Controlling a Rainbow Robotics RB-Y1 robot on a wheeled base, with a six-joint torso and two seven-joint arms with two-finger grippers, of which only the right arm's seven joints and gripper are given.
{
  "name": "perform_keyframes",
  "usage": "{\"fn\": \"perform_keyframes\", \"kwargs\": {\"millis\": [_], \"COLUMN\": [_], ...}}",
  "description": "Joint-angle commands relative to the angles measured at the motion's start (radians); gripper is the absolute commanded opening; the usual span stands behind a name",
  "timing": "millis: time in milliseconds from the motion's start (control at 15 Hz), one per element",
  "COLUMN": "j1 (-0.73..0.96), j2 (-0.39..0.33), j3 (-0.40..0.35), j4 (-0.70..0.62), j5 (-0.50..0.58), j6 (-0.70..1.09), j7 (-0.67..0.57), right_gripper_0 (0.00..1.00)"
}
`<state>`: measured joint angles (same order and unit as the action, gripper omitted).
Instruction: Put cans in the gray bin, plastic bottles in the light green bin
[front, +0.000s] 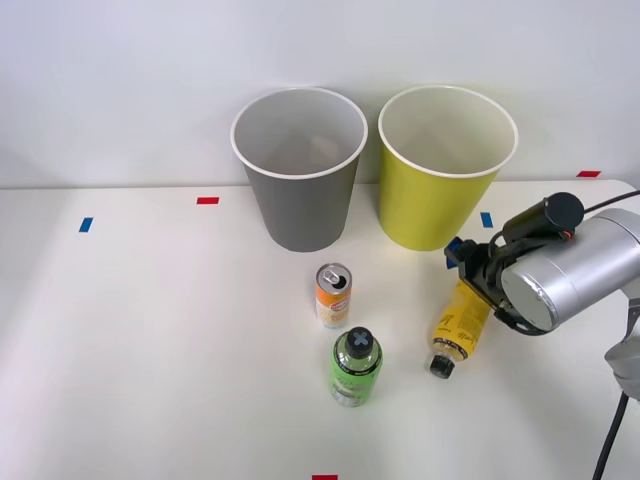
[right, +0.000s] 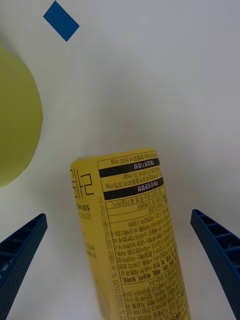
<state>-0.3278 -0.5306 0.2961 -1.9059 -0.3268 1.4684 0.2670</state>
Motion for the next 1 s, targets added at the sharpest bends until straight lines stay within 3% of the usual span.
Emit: {"fn": "perform_keyframes", "kwargs": {"millis": [67, 1000], "j1": [-0.033, -0.050], "j2": [0.014, 0.067], "j3": [0.005, 0.064], "j4": [0.062, 0.165], "j5": [0.009, 0.133], "j6": [0.000, -0.022], "j7": [0.008, 0.020], "right_gripper_0": [1.00, 1.00]}}
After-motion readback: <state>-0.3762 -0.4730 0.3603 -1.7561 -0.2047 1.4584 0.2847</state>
